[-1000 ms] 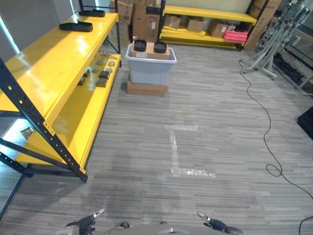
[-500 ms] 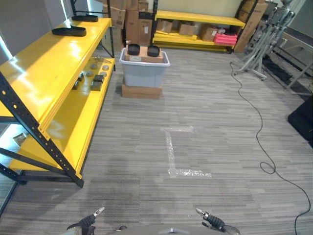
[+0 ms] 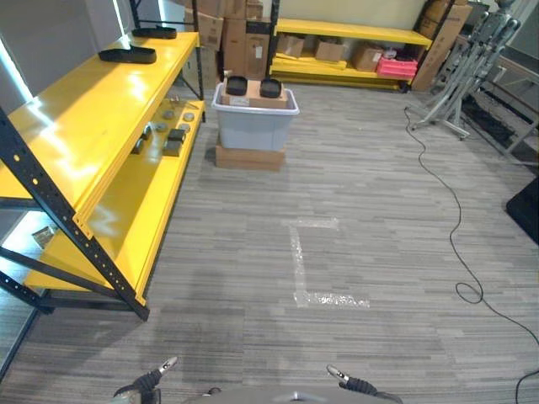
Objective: Move parts from the plastic box to the shelf.
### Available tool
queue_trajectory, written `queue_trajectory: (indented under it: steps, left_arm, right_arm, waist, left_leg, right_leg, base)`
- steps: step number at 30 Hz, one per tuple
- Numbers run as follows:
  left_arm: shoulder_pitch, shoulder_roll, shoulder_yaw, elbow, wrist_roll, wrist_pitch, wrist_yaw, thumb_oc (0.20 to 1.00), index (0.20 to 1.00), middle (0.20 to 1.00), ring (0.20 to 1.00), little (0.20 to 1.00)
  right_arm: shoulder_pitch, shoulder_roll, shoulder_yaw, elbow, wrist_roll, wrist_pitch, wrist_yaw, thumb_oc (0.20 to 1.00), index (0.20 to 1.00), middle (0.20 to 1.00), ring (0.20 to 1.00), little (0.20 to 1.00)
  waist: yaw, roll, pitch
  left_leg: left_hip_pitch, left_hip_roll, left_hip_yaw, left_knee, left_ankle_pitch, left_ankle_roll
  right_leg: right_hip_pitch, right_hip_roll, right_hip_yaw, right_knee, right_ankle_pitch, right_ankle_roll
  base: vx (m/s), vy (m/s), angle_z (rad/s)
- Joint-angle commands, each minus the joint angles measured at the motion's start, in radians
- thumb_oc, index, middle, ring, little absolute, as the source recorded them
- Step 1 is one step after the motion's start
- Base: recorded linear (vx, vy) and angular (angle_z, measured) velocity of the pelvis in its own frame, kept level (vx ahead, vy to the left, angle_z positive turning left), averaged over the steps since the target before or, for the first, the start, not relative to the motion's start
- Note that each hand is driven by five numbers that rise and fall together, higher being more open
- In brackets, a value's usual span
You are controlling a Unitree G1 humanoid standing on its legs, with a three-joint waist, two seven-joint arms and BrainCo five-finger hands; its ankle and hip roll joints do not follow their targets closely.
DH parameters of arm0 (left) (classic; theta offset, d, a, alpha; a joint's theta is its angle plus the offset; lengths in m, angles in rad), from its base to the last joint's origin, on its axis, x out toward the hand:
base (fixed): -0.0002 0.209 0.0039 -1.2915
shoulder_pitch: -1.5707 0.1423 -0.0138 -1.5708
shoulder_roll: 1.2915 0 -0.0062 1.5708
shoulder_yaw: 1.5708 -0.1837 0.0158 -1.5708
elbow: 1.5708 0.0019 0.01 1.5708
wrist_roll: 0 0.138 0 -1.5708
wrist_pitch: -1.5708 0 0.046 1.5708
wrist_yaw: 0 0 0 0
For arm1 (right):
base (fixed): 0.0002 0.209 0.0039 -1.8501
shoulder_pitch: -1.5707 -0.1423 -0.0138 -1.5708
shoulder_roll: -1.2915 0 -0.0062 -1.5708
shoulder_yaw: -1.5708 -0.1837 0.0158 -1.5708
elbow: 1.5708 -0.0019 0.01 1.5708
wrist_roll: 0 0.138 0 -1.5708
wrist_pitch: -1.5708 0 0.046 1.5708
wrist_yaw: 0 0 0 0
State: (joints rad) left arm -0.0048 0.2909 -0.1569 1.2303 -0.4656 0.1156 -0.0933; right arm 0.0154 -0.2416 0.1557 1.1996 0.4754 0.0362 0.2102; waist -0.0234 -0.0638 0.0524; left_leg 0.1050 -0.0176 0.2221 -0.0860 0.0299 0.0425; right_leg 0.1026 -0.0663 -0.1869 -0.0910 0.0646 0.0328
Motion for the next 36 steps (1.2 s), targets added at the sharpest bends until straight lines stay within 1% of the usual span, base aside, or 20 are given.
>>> queue_trajectory:
  steps: [1,4,6,10,12,13,14,16,20,21,22,23,24,27,29,31,32,33,35,36]
  left_arm:
    - [-0.080,-0.054,-0.009,0.085,0.029,-0.017,0.018,1.000,1.000,1.000,1.000,1.000]
    - [-0.076,-0.055,-0.006,0.087,0.034,-0.023,0.020,1.000,1.000,1.000,1.000,1.000]
    - [-0.072,-0.057,-0.011,0.085,0.061,-0.035,0.024,1.000,1.000,1.000,1.000,1.000]
    - [-0.073,-0.062,-0.020,0.079,0.055,-0.086,0.027,1.000,1.000,1.000,1.000,1.000]
    - [-0.076,-0.060,-0.021,0.071,0.044,-0.095,0.026,1.000,1.000,1.000,1.000,1.000]
    - [-0.080,-0.057,-0.026,0.063,0.056,-0.105,0.027,1.000,1.000,1.000,1.000,1.000]
    - [-0.086,-0.046,-0.033,0.052,0.074,-0.108,0.043,1.000,1.000,1.000,1.000,1.000]
    - [-0.086,-0.033,-0.036,0.050,0.091,-0.106,0.050,1.000,1.000,1.000,1.000,1.000]
    - [-0.076,-0.016,-0.036,0.051,0.104,-0.121,0.063,1.000,1.000,1.000,1.000,1.000]
    - [-0.072,-0.008,-0.039,0.041,0.081,-0.140,0.065,1.000,1.000,1.000,1.000,1.000]
    - [-0.075,-0.004,-0.045,0.035,0.068,-0.149,0.064,1.000,1.000,1.000,1.000,1.000]
    - [-0.084,0.001,-0.052,0.024,0.061,-0.158,0.067,1.000,1.000,1.000,1.000,1.000]
    - [-0.092,0.002,-0.056,0.019,0.059,-0.169,0.074,1.000,1.000,1.000,1.000,1.000]
    - [-0.107,0.002,-0.068,0.006,0.026,-0.182,0.069,1.000,1.000,1.000,1.000,1.000]
    - [-0.119,-0.011,-0.076,-0.005,0.018,-0.186,0.040,1.000,1.000,1.000,1.000,1.000]
    - [-0.123,-0.029,-0.078,-0.007,0.043,-0.176,0.032,1.000,1.000,1.000,1.000,1.000]
    - [-0.120,-0.035,-0.076,-0.007,0.040,-0.177,0.033,1.000,1.000,1.000,1.000,1.000]
    - [-0.118,-0.037,-0.075,-0.012,0.040,-0.174,0.032,1.000,1.000,1.000,1.000,1.000]
    - [-0.117,-0.040,-0.073,-0.020,0.050,-0.165,0.027,1.000,1.000,1.000,1.000,1.000]
    - [-0.116,-0.043,-0.073,-0.020,0.060,-0.158,0.022,1.000,1.000,1.000,1.000,1.000]
  right_arm:
    - [-0.083,-0.031,0.005,0.092,0.015,0.007,0.000,1.000,1.000,1.000,1.000,1.000]
    - [-0.087,-0.030,0.008,0.096,0.010,0.015,-0.001,1.000,1.000,1.000,1.000,1.000]
    - [-0.092,-0.029,0.013,0.100,0.026,0.028,-0.003,1.000,1.000,1.000,1.000,1.000]
    - [-0.098,-0.026,0.017,0.103,-0.006,0.044,0.000,1.000,1.000,1.000,1.000,1.000]
    - [-0.103,-0.023,0.024,0.103,-0.034,0.038,0.009,1.000,1.000,1.000,1.000,1.000]
    - [-0.108,-0.019,0.035,0.098,-0.044,0.029,0.011,1.000,1.000,1.000,1.000,1.000]
    - [-0.122,-0.014,0.041,0.090,-0.032,0.025,0.013,1.000,1.000,1.000,1.000,1.000]
    - [-0.128,-0.011,0.045,0.084,-0.019,0.027,0.015,1.000,1.000,1.000,1.000,1.000]
    - [-0.128,-0.009,0.045,0.088,-0.008,0.027,0.019,1.000,1.000,1.000,1.000,1.000]
    - [-0.128,-0.013,0.047,0.089,-0.013,0.030,0.019,1.000,1.000,1.000,1.000,1.000]
    - [-0.127,-0.015,0.048,0.090,-0.016,0.040,0.018,1.000,1.000,1.000,1.000,1.000]
    - [-0.120,-0.022,0.052,0.088,-0.022,0.048,0.016,1.000,1.000,1.000,1.000,1.000]
    - [-0.118,-0.027,0.056,0.089,-0.027,0.057,0.012,1.000,1.000,1.000,1.000,1.000]
    - [-0.116,-0.037,0.060,0.094,-0.040,0.084,0.008,1.000,1.000,1.000,1.000,1.000]
    - [-0.102,-0.044,0.051,0.106,-0.031,0.095,-0.014,1.000,1.000,1.000,1.000,1.000]
    - [-0.089,-0.054,0.035,0.110,-0.012,0.092,-0.034,1.000,1.000,1.000,1.000,1.000]
    - [-0.089,-0.062,0.029,0.109,-0.018,0.092,-0.023,1.000,1.000,1.000,1.000,1.000]
    - [-0.088,-0.066,0.029,0.104,-0.039,0.091,-0.016,1.000,1.000,1.000,1.000,1.000]
    - [-0.087,-0.068,0.030,0.101,-0.070,0.079,-0.018,1.000,1.000,1.000,1.000,1.000]
    - [-0.089,-0.070,0.028,0.101,-0.074,0.067,-0.019,1.000,1.000,1.000,1.000,1.000]
  waist:
    - [0.006,0.054,0.017]
    - [0.009,0.051,0.020]
    - [0.014,0.046,0.026]
    - [0.016,0.040,0.039]
    - [0.016,0.042,0.046]
    - [0.013,0.046,0.054]
    - [0.008,0.051,0.086]
    - [0.007,0.047,0.109]
    - [0.000,0.030,0.136]
    - [-0.018,0.027,0.149]
    - [-0.030,0.027,0.156]
    - [-0.040,0.033,0.160]
    - [-0.043,0.036,0.160]
    - [-0.044,0.039,0.155]
    - [-0.046,0.037,0.140]
    - [-0.043,0.032,0.125]
    - [-0.041,0.024,0.122]
    - [-0.039,0.021,0.121]
    - [-0.033,0.016,0.123]
    - [-0.027,0.017,0.126]
  left_leg:
    - [0.025,0.026,-0.021,0.004,-0.066,-0.037]
    - [0.027,0.024,-0.022,0.015,-0.071,-0.034]
    - [0.020,0.021,-0.034,0.049,-0.085,-0.029]
    - [0.002,0.011,-0.053,0.101,-0.110,-0.015]
    - [-0.002,0.006,-0.061,0.109,-0.114,-0.004]
    - [-0.006,0.003,-0.068,0.110,-0.116,0.009]
    - [-0.010,-0.001,-0.088,0.132,-0.126,0.026]
    - [-0.009,-0.002,-0.087,0.138,-0.130,0.030]
    - [0.009,-0.003,-0.082,0.148,-0.147,0.016]
    - [0.023,-0.004,-0.087,0.154,-0.164,0.017]
    - [0.024,-0.005,-0.091,0.165,-0.175,0.021]
    - [0.011,0.003,-0.092,0.169,-0.168,0.020]
    - [-0.001,0.010,-0.091,0.178,-0.164,0.018]
    - [-0.024,0.024,-0.097,0.199,-0.158,0.013]
    - [-0.034,0.045,-0.102,0.250,-0.163,0.001]
    - [-0.076,0.077,-0.098,0.362,-0.113,-0.020]
    - [-0.114,0.088,-0.101,0.457,-0.084,-0.028]
    - [-0.152,0.097,-0.101,0.520,-0.063,-0.034]
    - [-0.211,0.111,-0.092,0.585,-0.038,-0.039]
    - [-0.240,0.113,-0.083,0.585,-0.025,-0.042]
  right_leg:
    - [0.025,-0.017,-0.038,0.012,-0.058,0.059]
    - [0.027,-0.018,-0.033,0.012,-0.058,0.057]
    - [0.026,-0.021,-0.021,0.018,-0.058,0.053]
    - [0.020,-0.026,0.000,0.047,-0.067,0.044]
    - [0.007,-0.026,0.009,0.088,-0.083,0.041]
    - [-0.013,-0.020,0.013,0.140,-0.105,0.034]
    - [-0.106,-0.026,0.009,0.298,-0.095,0.051]
    - [-0.160,-0.033,-0.001,0.356,-0.063,0.068]
    - [-0.196,-0.054,-0.034,0.284,-0.004,0.085]
    - [-0.242,-0.058,-0.024,0.266,0.023,0.092]
    - [-0.267,-0.057,-0.010,0.273,0.034,0.095]
    - [-0.255,-0.029,0.004,0.263,-0.003,0.073]
    - [-0.244,-0.019,0.005,0.257,-0.022,0.059]
    - [-0.229,-0.008,0.007,0.248,-0.046,0.042]
    - [-0.191,0.001,0.010,0.231,-0.074,0.019]
    - [-0.149,-0.001,0.014,0.203,-0.091,-0.005]
    - [-0.135,-0.003,0.024,0.189,-0.095,-0.018]
    - [-0.124,-0.001,0.031,0.178,-0.095,-0.026]
    - [-0.105,0.001,0.038,0.169,-0.098,-0.033]
    - [-0.090,0.005,0.042,0.165,-0.103,-0.035]
  base:
    - [0.05,0.025,0.00]
    - [0.04,0.029,-0.03]
    - [0.06,0.045,-0.04]
    - [0.11,0.068,-0.03]
    - [0.09,0.072,-0.01]
    - [0.12,0.058,0.00]
    - [0.15,0.039,-0.06]
    - [0.14,-0.048,-0.20]
    - [0.25,-0.165,-0.15]
    - [0.33,-0.229,-0.11]
    - [0.31,-0.228,-0.01]
    - [0.19,-0.184,0.01]
    - [0.14,-0.174,0.09]
    - [0.14,-0.158,0.20]
    - [0.34,-0.212,0.28]
    - [0.32,-0.148,0.21]
    - [0.28,-0.155,-0.07]
    - [0.25,-0.143,-0.30]
    - [0.21,-0.066,-0.28]
    - [0.29,0.029,-0.10]
